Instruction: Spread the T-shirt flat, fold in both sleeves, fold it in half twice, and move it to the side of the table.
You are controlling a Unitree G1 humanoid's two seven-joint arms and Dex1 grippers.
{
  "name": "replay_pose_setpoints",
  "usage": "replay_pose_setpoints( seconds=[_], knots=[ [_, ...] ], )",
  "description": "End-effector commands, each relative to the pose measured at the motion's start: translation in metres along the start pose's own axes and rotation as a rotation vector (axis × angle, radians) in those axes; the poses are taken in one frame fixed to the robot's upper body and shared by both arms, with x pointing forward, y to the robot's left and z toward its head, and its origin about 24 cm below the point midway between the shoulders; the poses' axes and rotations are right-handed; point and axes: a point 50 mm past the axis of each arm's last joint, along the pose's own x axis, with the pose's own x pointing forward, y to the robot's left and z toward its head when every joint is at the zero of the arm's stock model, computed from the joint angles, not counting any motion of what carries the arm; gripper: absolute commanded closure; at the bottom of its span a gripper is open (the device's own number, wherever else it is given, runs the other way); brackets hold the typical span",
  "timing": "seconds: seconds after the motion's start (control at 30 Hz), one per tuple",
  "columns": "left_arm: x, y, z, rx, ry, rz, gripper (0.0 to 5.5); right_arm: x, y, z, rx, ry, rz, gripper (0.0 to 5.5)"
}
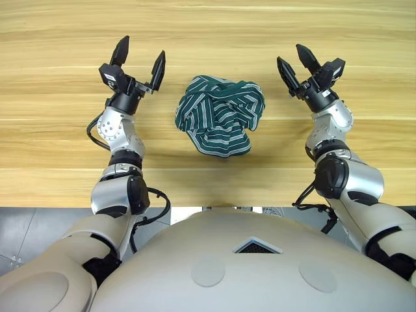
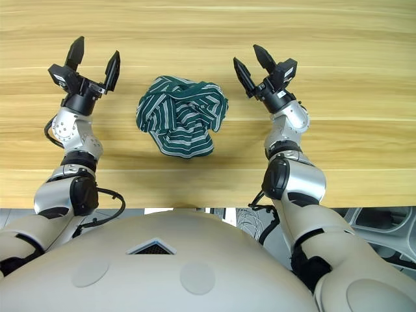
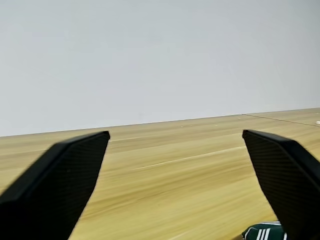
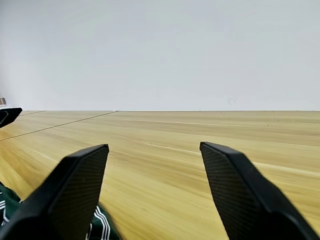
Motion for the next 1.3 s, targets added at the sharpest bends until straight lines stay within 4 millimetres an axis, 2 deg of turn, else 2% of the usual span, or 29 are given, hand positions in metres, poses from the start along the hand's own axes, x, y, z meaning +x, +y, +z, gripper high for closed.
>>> replay_pose_setpoints(
  seconds=[0.03,0.1,0.17,0.27,0.33,0.4,0.47,0.53,0.63,0.73,0.8,1.07,1.17,1.3],
  knots=[
    [-0.001,0.001,0.002,0.000,-0.005,-0.015,0.69,-0.002,-0.001,0.000,0.002,0.002,-0.001,2.09],
    [-0.001,0.001,0.002,-0.004,-0.008,-0.021,0.69,-0.002,-0.001,0.000,0.006,0.006,0.007,2.09],
    [-0.005,-0.003,0.000,-0.115,-0.020,-0.069,0.69,-0.007,0.001,-0.005,0.026,0.056,0.066,2.09],
    [-0.038,-0.008,-0.004,-0.323,0.017,-0.231,0.69,-0.031,0.004,-0.019,0.049,0.248,0.196,2.09],
    [-0.062,-0.006,-0.003,-0.354,0.070,-0.239,0.69,-0.041,0.004,-0.029,0.045,0.386,0.181,2.09],
    [-0.079,-0.003,-0.003,-0.331,0.134,-0.202,0.69,-0.039,0.008,-0.035,0.099,0.425,0.168,2.09],
    [-0.086,-0.002,-0.001,-0.317,0.164,-0.158,0.69,-0.035,0.011,-0.039,0.132,0.446,0.159,2.09],
    [-0.087,-0.008,0.005,-0.299,0.167,-0.158,0.69,-0.031,0.014,-0.044,0.120,0.495,0.164,2.09],
    [-0.084,-0.016,0.012,-0.263,0.176,-0.183,0.67,-0.025,0.016,-0.045,0.119,0.504,0.159,2.70],
    [-0.082,-0.018,0.010,-0.249,0.191,-0.166,0.67,-0.019,0.020,-0.042,0.154,0.454,0.196,3.18],
    [-0.082,-0.019,0.008,-0.247,0.198,-0.158,0.67,-0.022,0.018,-0.038,0.147,0.441,0.207,3.64],
    [-0.082,-0.018,0.008,-0.249,0.193,-0.156,0.67,-0.045,-0.010,-0.021,0.052,0.432,0.101,3.64],
    [-0.082,-0.017,0.009,-0.249,0.193,-0.153,0.67,-0.050,-0.008,-0.022,0.039,0.432,0.108,3.64],
    [-0.082,-0.017,0.009,-0.246,0.194,-0.155,0.67,-0.044,0.005,-0.025,0.096,0.367,0.165,3.64]
  ],
)
